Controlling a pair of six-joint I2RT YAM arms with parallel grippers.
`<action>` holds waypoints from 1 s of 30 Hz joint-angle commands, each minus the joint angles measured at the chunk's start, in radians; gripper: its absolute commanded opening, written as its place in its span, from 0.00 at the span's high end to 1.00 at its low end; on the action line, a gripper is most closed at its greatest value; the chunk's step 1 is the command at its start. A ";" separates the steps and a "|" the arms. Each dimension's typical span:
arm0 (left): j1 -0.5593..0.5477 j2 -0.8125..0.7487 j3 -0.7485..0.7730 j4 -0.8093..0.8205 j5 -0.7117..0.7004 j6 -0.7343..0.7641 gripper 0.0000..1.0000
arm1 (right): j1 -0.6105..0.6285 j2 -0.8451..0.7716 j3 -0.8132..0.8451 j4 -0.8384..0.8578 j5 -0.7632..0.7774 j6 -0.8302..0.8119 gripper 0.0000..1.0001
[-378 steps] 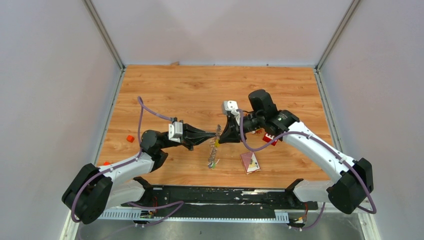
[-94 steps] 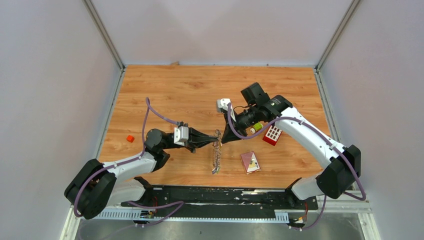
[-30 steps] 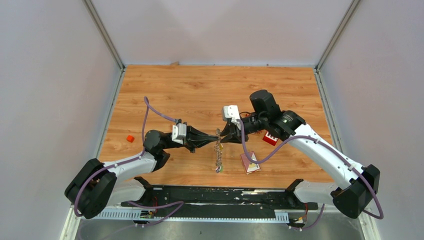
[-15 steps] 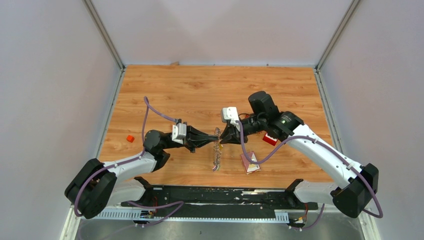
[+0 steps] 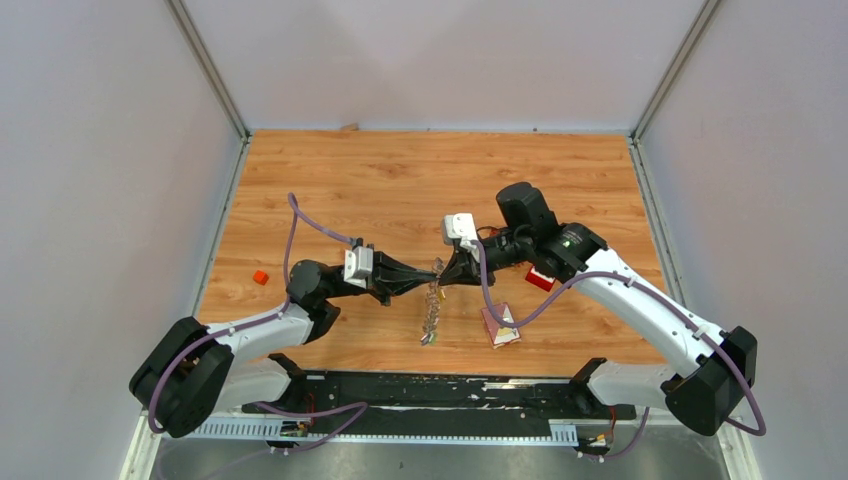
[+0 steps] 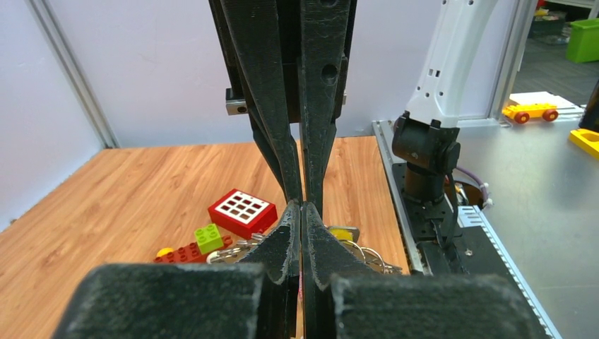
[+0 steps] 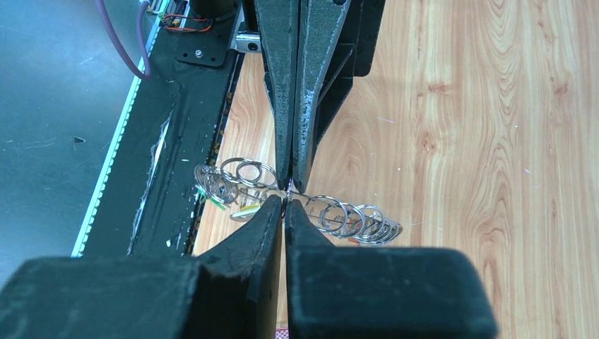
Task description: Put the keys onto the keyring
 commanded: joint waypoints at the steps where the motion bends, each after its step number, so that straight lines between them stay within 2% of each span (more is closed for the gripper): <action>1: -0.003 -0.002 0.014 0.055 -0.022 0.012 1.00 | 0.009 -0.003 0.026 0.023 -0.030 0.006 1.00; 8: -0.003 -0.025 0.032 -0.029 0.006 0.091 1.00 | 0.021 -0.009 0.106 -0.077 0.103 -0.027 1.00; 10: -0.004 -0.052 0.057 -0.147 0.022 0.165 0.89 | 0.036 0.004 0.158 -0.155 0.171 -0.045 1.00; 12: -0.004 -0.087 0.097 -0.320 0.058 0.269 0.73 | 0.057 0.031 0.217 -0.246 0.233 -0.075 1.00; 16: -0.003 -0.118 0.249 -0.863 0.093 0.594 0.37 | 0.108 0.099 0.331 -0.395 0.355 -0.103 1.00; 18: -0.003 -0.118 0.304 -1.003 0.060 0.685 0.32 | 0.134 0.136 0.380 -0.454 0.412 -0.108 1.00; 21: -0.004 -0.126 0.307 -1.008 0.026 0.695 0.31 | 0.174 0.175 0.431 -0.514 0.474 -0.110 1.00; 30: -0.003 -0.147 0.207 -0.843 0.058 0.606 0.34 | 0.196 0.197 0.510 -0.555 0.529 -0.106 1.00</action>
